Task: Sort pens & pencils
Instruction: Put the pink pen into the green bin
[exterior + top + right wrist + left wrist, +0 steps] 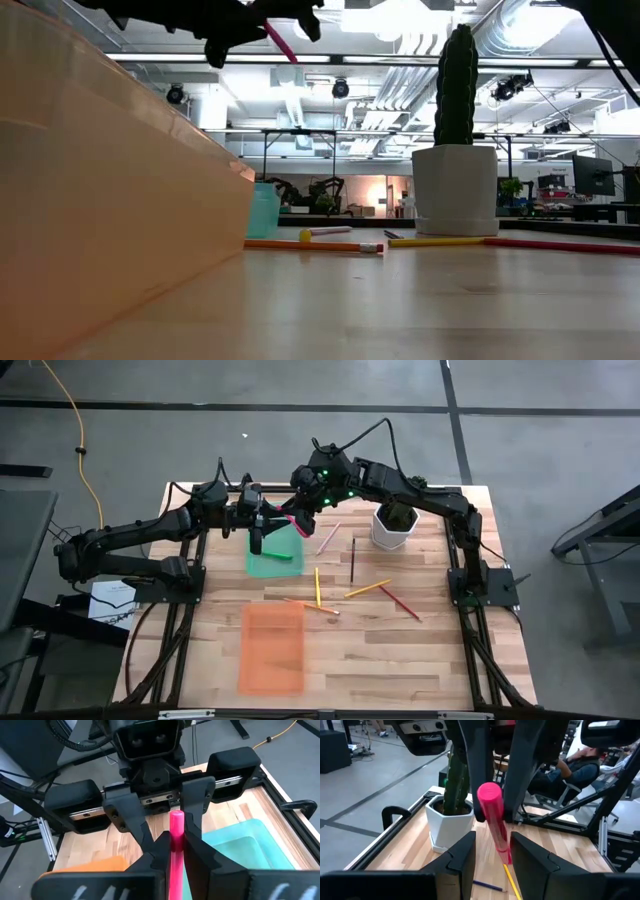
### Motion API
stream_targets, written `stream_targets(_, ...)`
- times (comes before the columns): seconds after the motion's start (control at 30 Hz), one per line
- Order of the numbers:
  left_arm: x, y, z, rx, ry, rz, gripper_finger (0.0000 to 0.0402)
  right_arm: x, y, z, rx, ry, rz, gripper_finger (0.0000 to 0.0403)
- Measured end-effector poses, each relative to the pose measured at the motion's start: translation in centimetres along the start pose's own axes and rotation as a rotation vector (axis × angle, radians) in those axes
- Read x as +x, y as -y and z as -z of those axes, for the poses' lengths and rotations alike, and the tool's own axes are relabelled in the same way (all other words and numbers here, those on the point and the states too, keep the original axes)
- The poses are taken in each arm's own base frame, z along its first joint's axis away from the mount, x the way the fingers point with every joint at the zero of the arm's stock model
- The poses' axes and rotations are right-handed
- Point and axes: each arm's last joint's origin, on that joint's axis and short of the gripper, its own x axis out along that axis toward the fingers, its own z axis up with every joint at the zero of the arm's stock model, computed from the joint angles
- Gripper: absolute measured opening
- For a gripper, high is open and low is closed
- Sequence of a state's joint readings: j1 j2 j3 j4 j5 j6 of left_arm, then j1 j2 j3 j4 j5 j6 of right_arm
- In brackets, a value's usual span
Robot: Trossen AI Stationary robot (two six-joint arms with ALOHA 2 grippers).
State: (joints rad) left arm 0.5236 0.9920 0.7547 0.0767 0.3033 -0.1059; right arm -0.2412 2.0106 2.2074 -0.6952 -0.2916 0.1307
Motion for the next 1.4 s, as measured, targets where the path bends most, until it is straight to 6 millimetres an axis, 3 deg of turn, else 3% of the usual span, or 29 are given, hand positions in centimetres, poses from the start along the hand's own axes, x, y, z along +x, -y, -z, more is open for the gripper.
stream_targets(0.53, 0.00, 0.01, -0.03, -0.003, 0.003, 0.003, 0.0109, 0.03, -0.03, -0.17, -0.012, 0.018, -0.003, 0.0028)
stream_targets(0.93, 0.00, 0.05, -0.40, 0.006, 0.040, 0.008, 0.0023, 0.01, -0.04, -0.22, -0.027, 0.022, -0.006, 0.0028)
stream_targets(1.23, 0.00, 0.05, -0.43, 0.010, 0.043, 0.008, 0.0042, 0.00, -0.04, -0.21, -0.031, 0.021, -0.009, 0.0028)
stream_targets(1.4, 0.00, 0.04, -0.42, 0.009, 0.043, 0.006, 0.0029, 0.00, -0.06, -0.21, -0.033, 0.020, -0.010, 0.0029)
